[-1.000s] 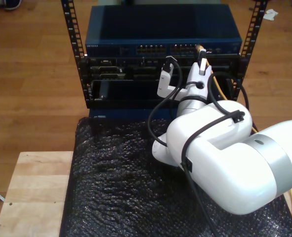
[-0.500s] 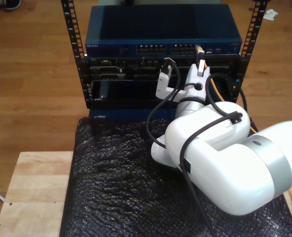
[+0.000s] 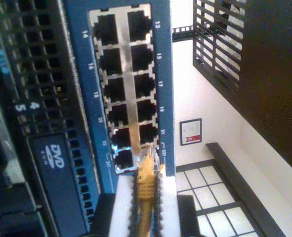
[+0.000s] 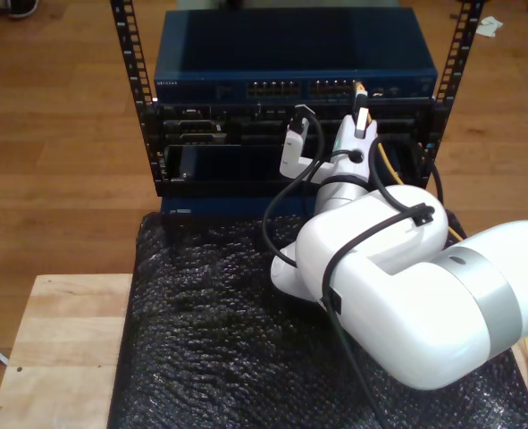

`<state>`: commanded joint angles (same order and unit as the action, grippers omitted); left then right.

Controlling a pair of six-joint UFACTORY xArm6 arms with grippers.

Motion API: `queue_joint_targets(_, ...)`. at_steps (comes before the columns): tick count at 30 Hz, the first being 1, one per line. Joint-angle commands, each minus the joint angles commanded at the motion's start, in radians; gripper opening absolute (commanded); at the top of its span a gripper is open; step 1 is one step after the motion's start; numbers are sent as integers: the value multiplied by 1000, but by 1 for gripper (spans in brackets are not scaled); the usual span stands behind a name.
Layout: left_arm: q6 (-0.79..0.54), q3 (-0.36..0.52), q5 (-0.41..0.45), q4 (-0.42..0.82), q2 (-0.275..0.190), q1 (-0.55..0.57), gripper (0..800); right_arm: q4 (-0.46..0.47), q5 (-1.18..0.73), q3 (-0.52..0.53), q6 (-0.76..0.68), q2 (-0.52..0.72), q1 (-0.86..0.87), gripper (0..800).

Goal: Grab the cable and plug it in

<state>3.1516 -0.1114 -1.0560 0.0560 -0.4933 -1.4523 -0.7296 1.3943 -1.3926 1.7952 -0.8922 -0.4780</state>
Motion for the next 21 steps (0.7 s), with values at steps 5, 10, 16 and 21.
queue_joint_targets(5, 2, 0, 0, 0, 0, 0, 800, 2, -2, -2, -2, 2, 2, 0)
queue_joint_targets(10, 2, 0, 0, 0, 0, 0, 800, 2, -3, -8, 0, 2, 2, 0)
queue_joint_targets(16, 2, 0, 0, 0, 0, 0, 800, 3, -6, -12, -2, 2, 2, 0)
queue_joint_targets(21, 0, 0, 0, 0, 0, 0, 800, 3, -8, -12, 0, 2, 2, 0)
